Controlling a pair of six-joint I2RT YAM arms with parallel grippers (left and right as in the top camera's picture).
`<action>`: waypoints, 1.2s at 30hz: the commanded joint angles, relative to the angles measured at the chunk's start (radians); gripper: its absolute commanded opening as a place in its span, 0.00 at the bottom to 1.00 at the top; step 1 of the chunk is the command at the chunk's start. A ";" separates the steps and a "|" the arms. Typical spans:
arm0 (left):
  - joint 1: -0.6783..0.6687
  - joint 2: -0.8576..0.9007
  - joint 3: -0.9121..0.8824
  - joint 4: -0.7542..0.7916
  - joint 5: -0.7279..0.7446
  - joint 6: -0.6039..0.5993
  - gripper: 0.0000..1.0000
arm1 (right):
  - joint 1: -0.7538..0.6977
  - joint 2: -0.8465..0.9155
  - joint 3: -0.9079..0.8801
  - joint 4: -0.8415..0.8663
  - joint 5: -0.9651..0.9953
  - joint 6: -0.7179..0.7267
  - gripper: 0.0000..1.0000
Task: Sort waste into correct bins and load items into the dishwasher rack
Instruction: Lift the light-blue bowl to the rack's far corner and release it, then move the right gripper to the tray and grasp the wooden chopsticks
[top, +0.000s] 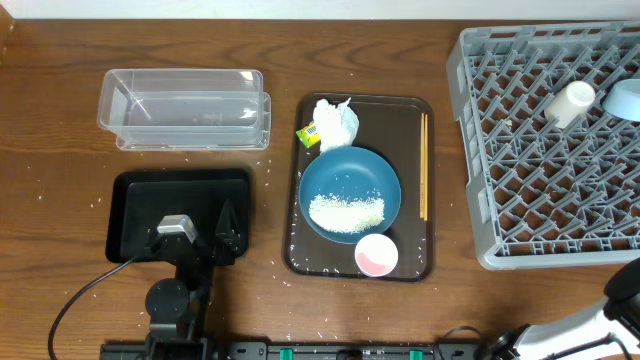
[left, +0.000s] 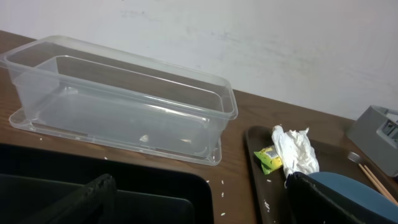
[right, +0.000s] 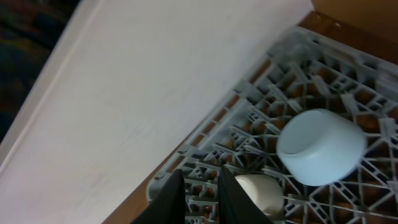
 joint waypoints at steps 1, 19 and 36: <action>-0.005 -0.006 -0.016 -0.035 0.010 0.017 0.89 | 0.066 -0.044 0.005 0.007 0.038 -0.033 0.20; -0.005 -0.006 -0.016 -0.035 0.010 0.017 0.89 | 0.289 0.237 0.005 0.243 0.771 -0.332 0.13; -0.005 -0.006 -0.016 -0.035 0.010 0.017 0.89 | 0.280 0.422 0.005 0.299 0.807 -0.329 0.02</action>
